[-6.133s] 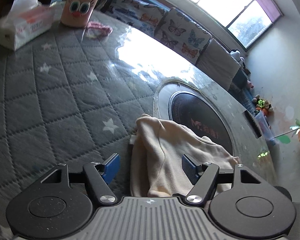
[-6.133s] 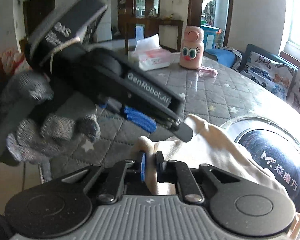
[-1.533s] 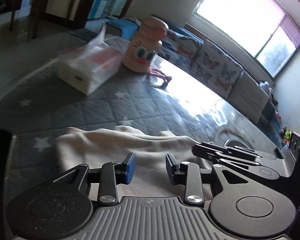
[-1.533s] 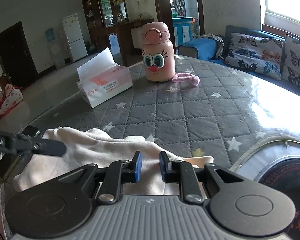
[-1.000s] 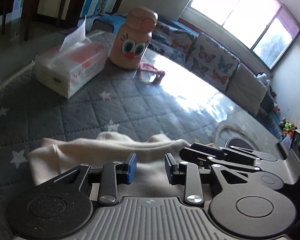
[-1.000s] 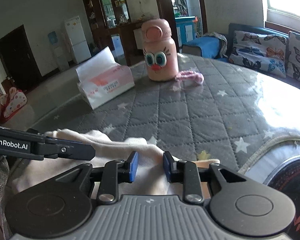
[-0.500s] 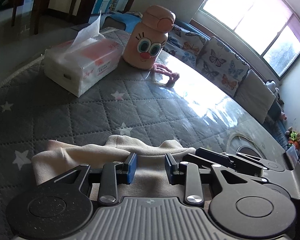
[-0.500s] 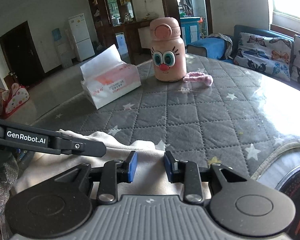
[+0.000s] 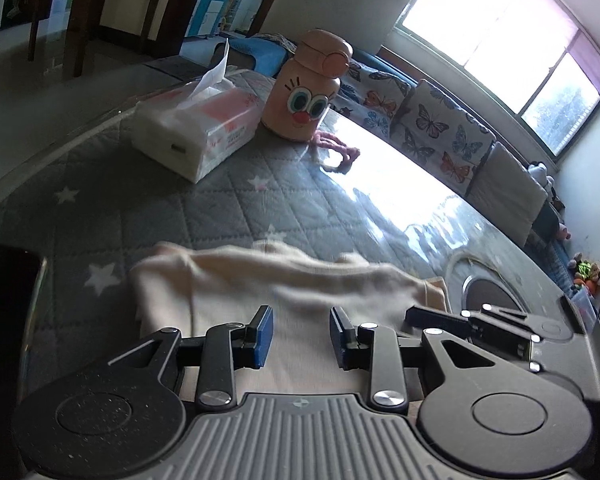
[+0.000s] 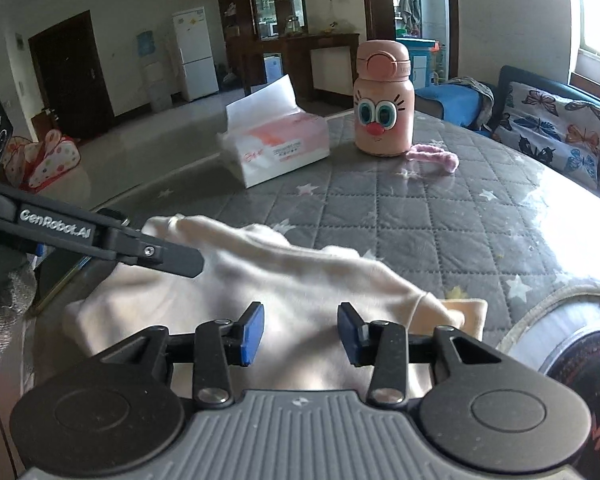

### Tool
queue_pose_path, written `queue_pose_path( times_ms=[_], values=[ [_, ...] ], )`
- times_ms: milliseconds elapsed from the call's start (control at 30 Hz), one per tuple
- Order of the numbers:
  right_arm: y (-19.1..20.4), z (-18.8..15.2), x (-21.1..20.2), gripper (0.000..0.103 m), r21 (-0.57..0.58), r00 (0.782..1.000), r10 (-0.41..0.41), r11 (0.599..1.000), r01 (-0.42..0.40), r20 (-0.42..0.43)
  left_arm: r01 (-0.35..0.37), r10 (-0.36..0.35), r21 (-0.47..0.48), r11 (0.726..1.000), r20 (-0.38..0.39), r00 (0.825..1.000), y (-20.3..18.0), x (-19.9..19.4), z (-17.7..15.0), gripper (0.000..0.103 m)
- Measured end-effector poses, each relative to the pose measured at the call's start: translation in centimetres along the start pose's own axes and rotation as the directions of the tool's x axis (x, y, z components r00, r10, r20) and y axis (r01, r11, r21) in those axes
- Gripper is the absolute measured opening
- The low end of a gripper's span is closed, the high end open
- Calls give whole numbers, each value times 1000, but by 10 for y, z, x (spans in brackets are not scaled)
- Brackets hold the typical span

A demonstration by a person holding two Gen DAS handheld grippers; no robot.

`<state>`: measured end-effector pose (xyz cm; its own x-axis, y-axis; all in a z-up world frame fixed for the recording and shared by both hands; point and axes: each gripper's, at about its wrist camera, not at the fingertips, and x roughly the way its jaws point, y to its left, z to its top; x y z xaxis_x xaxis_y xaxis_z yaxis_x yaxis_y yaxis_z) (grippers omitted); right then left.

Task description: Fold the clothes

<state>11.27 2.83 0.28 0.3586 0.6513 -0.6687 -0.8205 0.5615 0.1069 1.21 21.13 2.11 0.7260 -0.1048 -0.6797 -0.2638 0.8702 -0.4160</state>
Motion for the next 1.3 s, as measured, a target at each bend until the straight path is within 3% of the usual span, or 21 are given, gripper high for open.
queue_pose_path(
  times_ms=[467, 900, 1033, 1100, 1300],
  values=[
    [7, -34, -48, 41, 1, 1000, -5, 1000, 5, -14, 8, -8, -4, 1000, -11, 1000, 13, -44, -47, 33],
    [5, -56, -61, 43, 33, 1000, -30, 999, 30, -8, -30, 29, -29, 999, -8, 1000, 23, -57, -65, 36],
    [5, -60, -61, 43, 41, 999, -35, 999, 36, -18, -47, 46, -23, 999, -3, 999, 20, -61, -69, 45],
    [8, -60, -63, 51, 38, 999, -36, 999, 36, -10, -64, 64, -6, 998, 2, 998, 15, -63, -72, 51],
    [15, -64, -71, 59, 39, 999, -40, 998, 39, 13, -105, 105, 19, 994, 20, 994, 4, -68, -79, 71]
  ],
)
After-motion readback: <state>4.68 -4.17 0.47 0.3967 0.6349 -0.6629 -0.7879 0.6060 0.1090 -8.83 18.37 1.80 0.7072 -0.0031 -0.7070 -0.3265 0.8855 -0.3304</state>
